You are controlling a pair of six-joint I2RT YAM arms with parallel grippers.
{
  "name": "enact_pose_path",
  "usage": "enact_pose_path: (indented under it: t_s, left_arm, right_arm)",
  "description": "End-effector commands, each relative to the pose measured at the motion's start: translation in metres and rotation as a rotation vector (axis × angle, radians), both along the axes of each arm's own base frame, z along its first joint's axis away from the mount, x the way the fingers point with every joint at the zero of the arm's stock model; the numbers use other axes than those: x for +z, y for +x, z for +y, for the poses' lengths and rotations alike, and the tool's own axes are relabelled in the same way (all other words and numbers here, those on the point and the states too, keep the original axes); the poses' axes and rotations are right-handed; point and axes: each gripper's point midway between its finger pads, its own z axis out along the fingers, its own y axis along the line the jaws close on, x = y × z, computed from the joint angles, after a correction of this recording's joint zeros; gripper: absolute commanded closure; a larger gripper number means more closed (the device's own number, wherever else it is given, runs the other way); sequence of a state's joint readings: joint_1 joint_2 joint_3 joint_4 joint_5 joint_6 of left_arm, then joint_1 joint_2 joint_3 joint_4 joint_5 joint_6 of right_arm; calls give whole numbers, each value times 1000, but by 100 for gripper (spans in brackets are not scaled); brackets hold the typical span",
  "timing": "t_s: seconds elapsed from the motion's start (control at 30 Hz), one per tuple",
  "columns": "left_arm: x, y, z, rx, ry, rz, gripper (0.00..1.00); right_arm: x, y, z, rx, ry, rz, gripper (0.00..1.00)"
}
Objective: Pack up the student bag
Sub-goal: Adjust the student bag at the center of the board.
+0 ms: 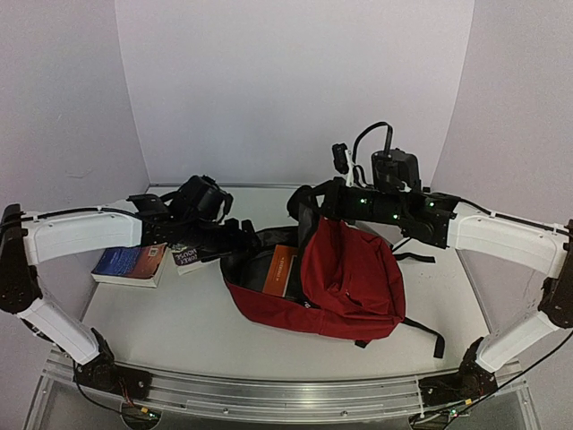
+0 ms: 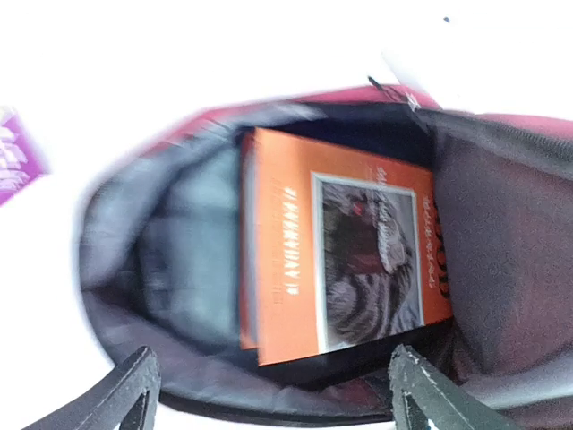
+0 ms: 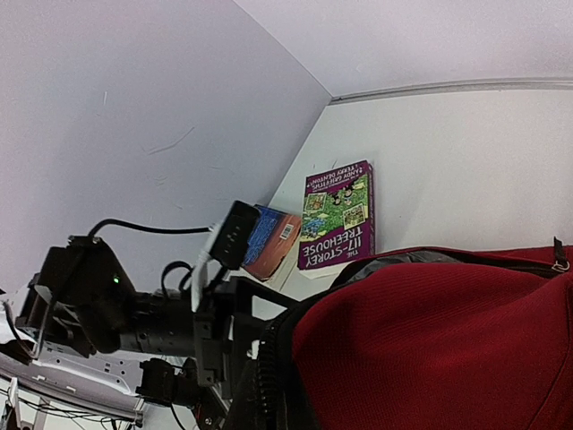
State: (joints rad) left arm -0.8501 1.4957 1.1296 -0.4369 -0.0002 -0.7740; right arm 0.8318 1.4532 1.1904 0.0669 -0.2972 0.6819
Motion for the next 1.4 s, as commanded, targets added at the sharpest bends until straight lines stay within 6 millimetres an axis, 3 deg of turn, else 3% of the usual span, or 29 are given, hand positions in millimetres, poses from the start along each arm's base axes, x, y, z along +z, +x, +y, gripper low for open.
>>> enact_pose_path:
  t_s: [0.0,0.13,0.33,0.5,0.6,0.67,0.8,0.87,1.03,1.1,1.37]
  left_arm:
    - [-26,0,83,144,211,67,4]
    - [-49,4,109,194,232,143,1]
    - [-63,16,83,128,165,149,0]
    - [-79,39,78,139,227,136,2]
    - [-90,49,74,137,252,134,14]
    - [-93,54,75,148,266,133,30]
    - [-87,57,81,180,271,112,74]
    - [-80,56,89,211,274,95,85]
    - [-75,40,126,303,263,109,90]
    - [-80,28,140,328,250,131,91]
    - [-87,-2,163,380,217,163,91]
  right_arm:
    - [55,-8,7,41,146,-118,100]
    - [55,-9,9,47,148,-115,100]
    - [54,-11,6,39,146,-110,100]
    - [49,-12,-3,9,126,-102,100]
    - [43,-13,-13,-29,97,-89,100]
    - [37,-12,-24,-68,71,-81,100]
    - [17,-9,-49,-180,6,-47,100]
    - [0,-5,-66,-253,-37,-20,100]
    - [-53,1,-103,-352,-128,82,100]
    - [-81,4,-120,-397,-157,139,100]
    - [-186,1,-170,-534,-276,357,100]
